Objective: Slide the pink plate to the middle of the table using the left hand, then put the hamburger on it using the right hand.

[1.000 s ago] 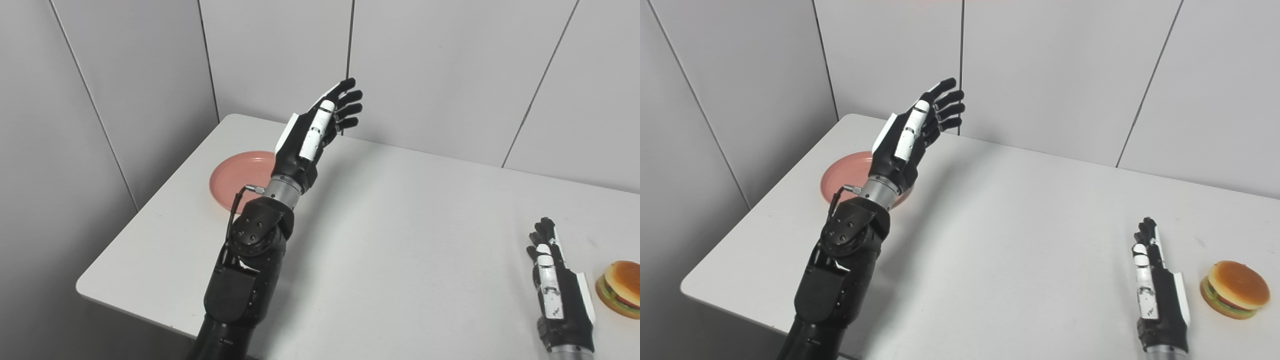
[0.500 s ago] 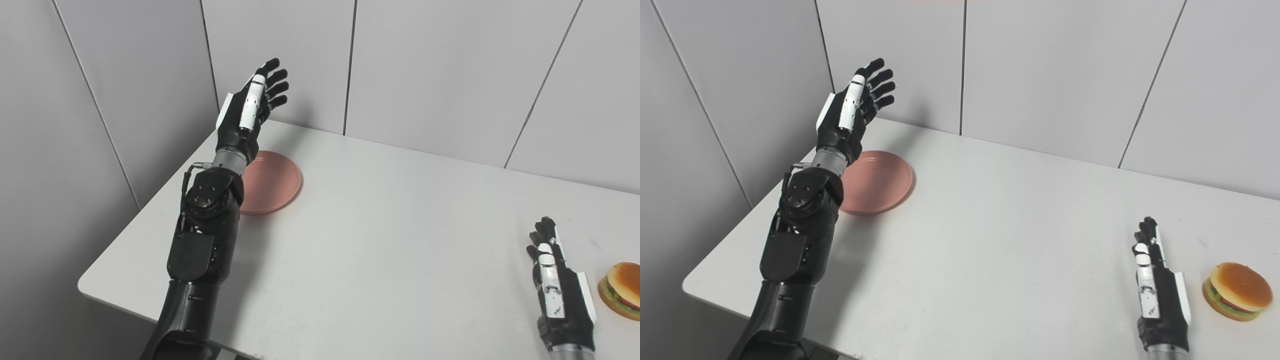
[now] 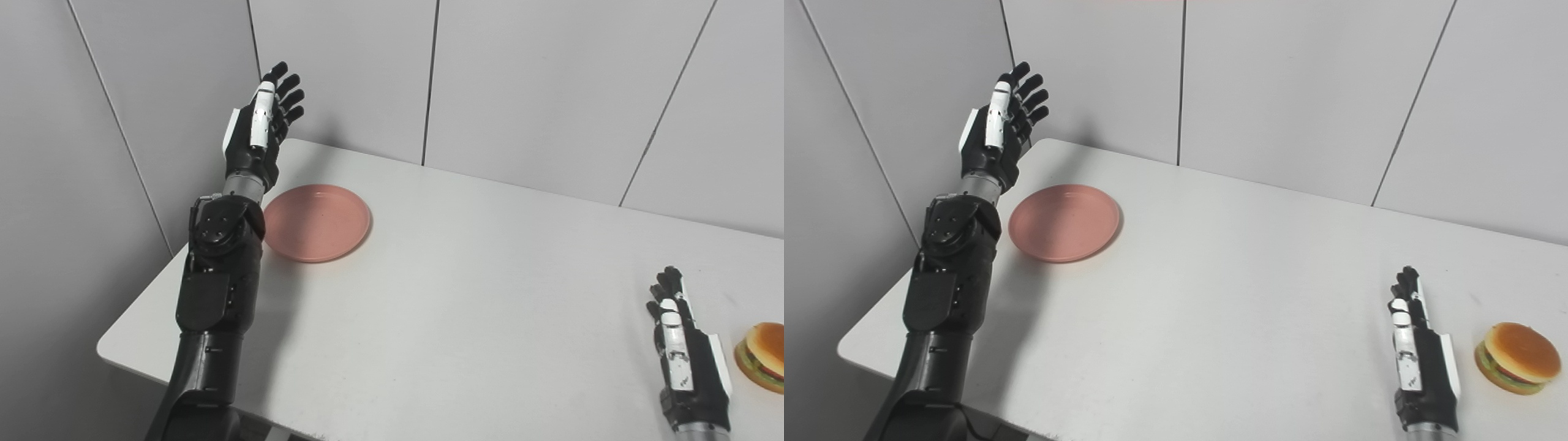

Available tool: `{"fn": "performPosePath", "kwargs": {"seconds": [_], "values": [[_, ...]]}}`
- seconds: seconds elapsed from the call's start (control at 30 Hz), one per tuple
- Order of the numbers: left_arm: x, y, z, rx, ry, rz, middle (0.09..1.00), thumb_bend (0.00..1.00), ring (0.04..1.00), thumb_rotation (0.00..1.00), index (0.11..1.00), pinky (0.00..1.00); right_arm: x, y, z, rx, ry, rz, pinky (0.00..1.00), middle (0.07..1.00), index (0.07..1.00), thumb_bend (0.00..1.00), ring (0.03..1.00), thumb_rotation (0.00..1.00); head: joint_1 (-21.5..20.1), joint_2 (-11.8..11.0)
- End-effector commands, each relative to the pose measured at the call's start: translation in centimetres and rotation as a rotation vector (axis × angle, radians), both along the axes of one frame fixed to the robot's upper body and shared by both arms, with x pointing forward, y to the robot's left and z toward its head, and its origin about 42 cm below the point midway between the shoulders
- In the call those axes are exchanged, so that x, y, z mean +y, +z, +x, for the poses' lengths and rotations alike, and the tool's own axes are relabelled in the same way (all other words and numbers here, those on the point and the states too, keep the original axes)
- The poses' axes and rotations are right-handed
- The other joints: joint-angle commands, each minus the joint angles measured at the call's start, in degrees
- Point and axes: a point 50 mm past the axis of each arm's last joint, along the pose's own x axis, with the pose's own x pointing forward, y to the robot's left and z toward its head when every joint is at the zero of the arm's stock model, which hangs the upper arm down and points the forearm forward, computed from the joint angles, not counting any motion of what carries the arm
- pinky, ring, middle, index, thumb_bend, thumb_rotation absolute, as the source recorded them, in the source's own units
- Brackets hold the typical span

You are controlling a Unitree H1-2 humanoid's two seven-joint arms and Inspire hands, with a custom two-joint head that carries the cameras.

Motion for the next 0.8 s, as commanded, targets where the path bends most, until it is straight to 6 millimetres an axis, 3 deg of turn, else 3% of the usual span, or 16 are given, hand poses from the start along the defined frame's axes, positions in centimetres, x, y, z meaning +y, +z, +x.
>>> {"fn": "performPosePath", "kwargs": {"seconds": [0.0,0.43,0.63,0.77], "values": [[1.2,3.3,0.7,-0.085,0.002,0.017,0.912,0.36,0.911,1.0,0.902,0.93,-0.1,-2.6,-1.4,0.064,-0.007,0.007,1.0,1.0,1.0,0.08,1.0,1.0,0.0,-0.06],[4.4,0.8,1.0,-0.028,0.064,-0.021,0.879,0.32,0.89,1.0,0.858,0.91,-0.1,-2.5,-1.5,0.062,-0.012,0.009,1.0,1.0,1.0,0.04,1.0,1.0,0.05,-0.47],[5.4,-0.2,0.9,0.007,0.091,-0.032,0.884,0.32,0.895,0.93,0.864,0.91,-0.2,-2.7,-1.6,0.057,-0.008,0.013,1.0,1.0,1.0,0.03,1.0,1.0,0.07,-0.8],[6.0,-1.1,0.9,0.023,0.107,-0.051,0.88,0.33,0.894,0.99,0.865,0.92,-0.3,-2.8,-1.7,0.065,-0.01,0.007,1.0,1.0,1.0,0.07,1.0,1.0,0.01,-0.91]]}}
